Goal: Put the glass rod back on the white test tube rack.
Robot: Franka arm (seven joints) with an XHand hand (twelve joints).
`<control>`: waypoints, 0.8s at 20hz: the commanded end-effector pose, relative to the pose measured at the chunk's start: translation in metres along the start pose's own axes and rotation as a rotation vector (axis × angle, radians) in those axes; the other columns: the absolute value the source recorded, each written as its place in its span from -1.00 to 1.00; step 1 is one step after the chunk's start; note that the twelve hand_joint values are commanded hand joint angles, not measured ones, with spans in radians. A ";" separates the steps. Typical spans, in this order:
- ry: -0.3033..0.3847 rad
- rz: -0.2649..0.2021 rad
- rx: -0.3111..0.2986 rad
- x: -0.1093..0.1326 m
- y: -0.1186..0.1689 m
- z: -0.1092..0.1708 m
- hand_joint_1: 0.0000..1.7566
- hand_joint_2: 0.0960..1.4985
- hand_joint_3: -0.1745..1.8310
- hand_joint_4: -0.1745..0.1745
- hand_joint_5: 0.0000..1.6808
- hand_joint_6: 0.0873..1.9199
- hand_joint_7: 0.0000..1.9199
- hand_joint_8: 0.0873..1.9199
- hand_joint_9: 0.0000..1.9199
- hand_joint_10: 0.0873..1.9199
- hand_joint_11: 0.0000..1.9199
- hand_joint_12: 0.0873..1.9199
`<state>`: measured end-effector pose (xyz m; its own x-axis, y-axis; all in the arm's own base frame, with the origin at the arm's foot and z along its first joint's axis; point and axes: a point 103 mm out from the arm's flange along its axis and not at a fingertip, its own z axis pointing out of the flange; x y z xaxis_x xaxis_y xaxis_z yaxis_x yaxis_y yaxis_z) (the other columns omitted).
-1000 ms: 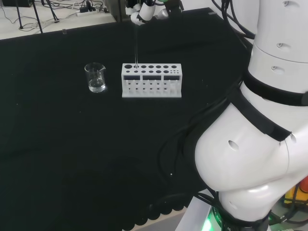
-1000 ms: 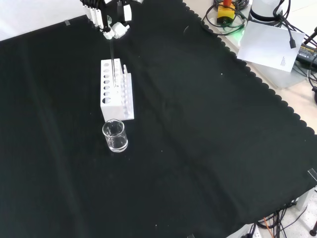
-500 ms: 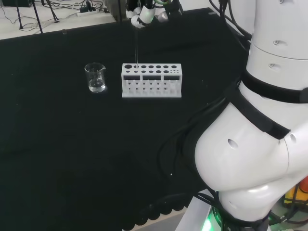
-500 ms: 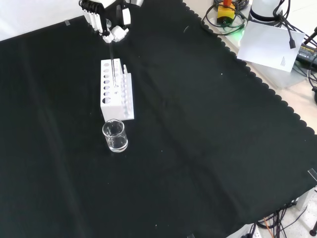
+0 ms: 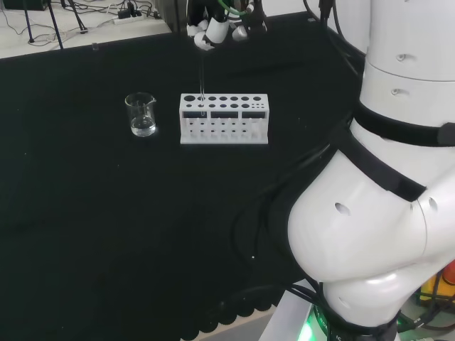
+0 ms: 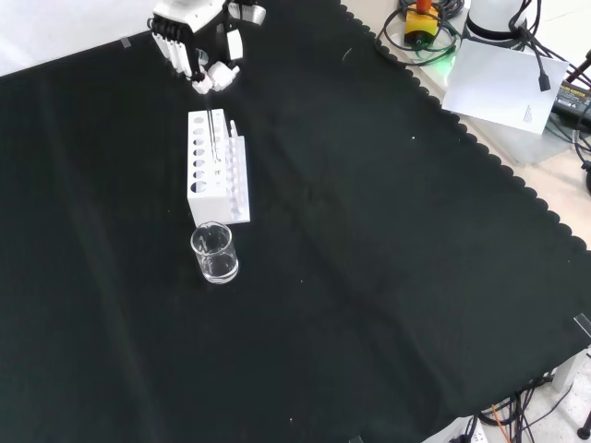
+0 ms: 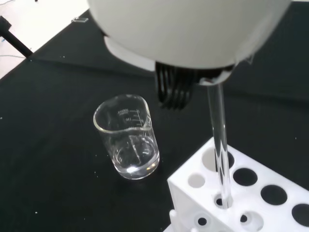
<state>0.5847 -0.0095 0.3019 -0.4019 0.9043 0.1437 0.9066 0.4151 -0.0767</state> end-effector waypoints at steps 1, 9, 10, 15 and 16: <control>0.015 0.004 0.018 -0.011 0.008 0.016 0.53 -0.59 0.23 -1.00 0.70 -0.71 0.52 -0.22 0.95 -0.50 0.76 -0.33; 0.011 0.011 0.043 -0.014 0.019 0.025 0.53 -0.59 0.23 -1.00 0.70 -0.70 0.52 -0.22 0.95 -0.50 0.76 -0.33; 0.011 0.012 0.045 -0.014 0.020 0.025 0.53 -0.59 0.23 -1.00 0.70 -0.70 0.52 -0.22 0.95 -0.50 0.76 -0.33; 0.012 0.019 0.058 -0.015 0.024 0.028 0.53 -0.59 0.23 -1.00 0.70 -0.70 0.52 -0.22 0.95 -0.50 0.75 -0.33; 0.012 0.020 0.061 -0.016 0.024 0.029 0.53 -0.59 0.23 -1.00 0.70 -0.70 0.52 -0.22 0.95 -0.50 0.75 -0.33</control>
<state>0.6093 -0.0117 0.2714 -0.3850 0.9101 0.1536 0.9052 0.4048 -0.1293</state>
